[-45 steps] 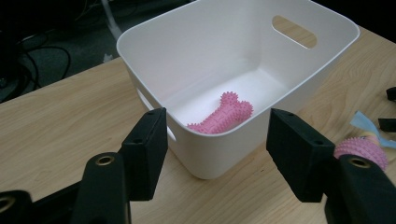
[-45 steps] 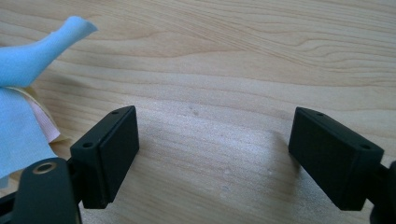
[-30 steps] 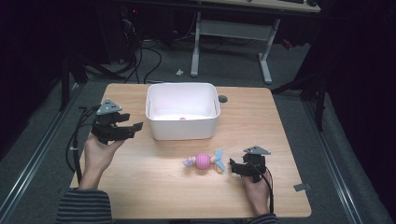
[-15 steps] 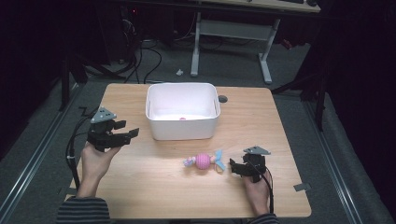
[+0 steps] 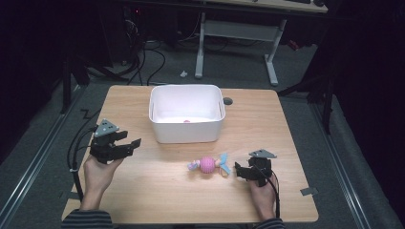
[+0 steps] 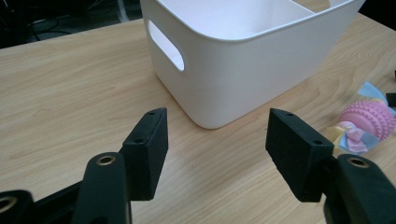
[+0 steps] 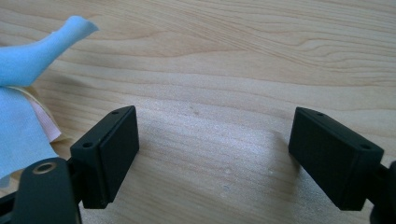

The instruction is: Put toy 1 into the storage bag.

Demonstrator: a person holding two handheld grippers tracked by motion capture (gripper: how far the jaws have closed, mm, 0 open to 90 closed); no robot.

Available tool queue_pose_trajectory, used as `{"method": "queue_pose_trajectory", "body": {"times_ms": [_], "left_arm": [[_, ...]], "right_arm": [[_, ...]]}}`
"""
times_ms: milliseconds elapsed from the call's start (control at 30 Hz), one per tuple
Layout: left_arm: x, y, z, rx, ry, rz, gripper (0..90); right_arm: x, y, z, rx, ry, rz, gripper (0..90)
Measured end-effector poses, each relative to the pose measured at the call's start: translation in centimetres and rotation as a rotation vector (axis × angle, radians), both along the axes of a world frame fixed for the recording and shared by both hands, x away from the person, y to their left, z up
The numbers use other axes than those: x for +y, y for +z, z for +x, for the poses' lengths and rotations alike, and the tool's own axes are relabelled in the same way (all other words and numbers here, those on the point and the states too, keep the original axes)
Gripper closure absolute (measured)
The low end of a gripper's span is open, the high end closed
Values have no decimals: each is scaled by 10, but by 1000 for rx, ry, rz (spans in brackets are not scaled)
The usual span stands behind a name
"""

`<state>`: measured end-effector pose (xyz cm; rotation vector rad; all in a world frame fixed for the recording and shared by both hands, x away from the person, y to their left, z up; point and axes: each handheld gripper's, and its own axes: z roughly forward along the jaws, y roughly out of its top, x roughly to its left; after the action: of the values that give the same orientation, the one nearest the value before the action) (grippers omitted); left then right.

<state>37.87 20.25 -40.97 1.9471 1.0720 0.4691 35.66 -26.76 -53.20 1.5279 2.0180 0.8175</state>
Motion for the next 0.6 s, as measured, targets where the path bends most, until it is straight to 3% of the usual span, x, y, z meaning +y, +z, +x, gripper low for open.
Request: {"method": "queue_pose_trajectory", "body": {"times_ms": [600], "left_arm": [[-3, -34, -9, 43, 6, -51, 401]], "right_arm": [[0, 0, 0, 0, 0, 0, 160]]}}
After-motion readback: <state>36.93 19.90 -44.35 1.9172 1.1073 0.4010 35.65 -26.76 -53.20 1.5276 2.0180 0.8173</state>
